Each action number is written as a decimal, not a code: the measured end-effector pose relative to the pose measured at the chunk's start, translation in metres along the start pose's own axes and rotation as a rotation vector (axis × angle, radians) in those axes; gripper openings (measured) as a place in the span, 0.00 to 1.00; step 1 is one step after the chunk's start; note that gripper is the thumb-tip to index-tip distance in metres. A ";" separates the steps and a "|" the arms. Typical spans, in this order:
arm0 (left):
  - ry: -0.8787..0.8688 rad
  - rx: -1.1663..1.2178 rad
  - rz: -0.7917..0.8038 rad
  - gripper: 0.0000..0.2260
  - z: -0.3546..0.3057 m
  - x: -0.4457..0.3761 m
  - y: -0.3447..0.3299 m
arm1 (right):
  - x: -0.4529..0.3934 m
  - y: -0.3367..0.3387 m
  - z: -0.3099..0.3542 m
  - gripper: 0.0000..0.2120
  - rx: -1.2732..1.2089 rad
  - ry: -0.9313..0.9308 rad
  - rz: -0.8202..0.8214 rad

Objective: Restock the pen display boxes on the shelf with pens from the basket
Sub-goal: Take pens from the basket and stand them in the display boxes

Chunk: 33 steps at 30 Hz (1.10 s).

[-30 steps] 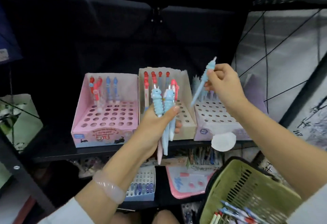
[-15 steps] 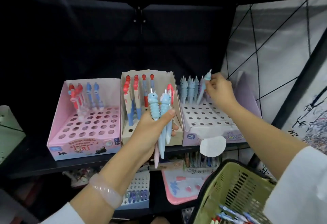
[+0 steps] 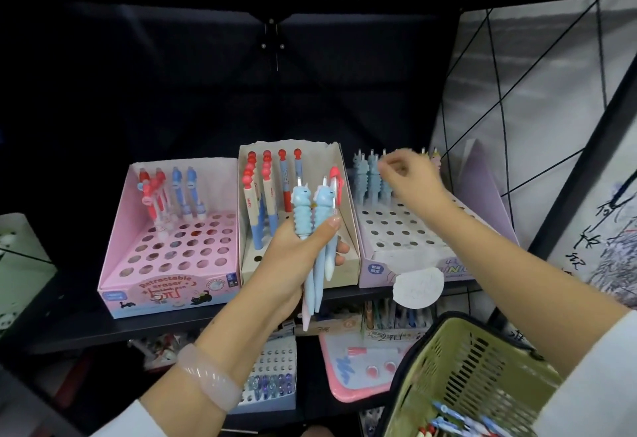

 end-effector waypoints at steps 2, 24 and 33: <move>0.013 0.003 -0.001 0.07 0.000 0.001 -0.003 | 0.023 -0.033 0.018 0.11 -0.296 -0.065 0.375; -0.153 -0.079 -0.320 0.03 -0.054 0.047 0.143 | 0.042 -0.091 0.183 0.06 -0.524 0.102 0.288; -0.229 -0.052 -0.466 0.04 -0.077 0.074 0.216 | 0.052 -0.185 0.208 0.06 -0.217 0.151 0.290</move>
Point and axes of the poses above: each hand's wrist, its own x-axis away from the middle knuckle, its own y-axis out of the back of the hand, z = x × y, the point moved 9 cm from there along -x, towards the middle knuckle, and after that the axes turned 6 degrees about -y, right-handed, at the moved point
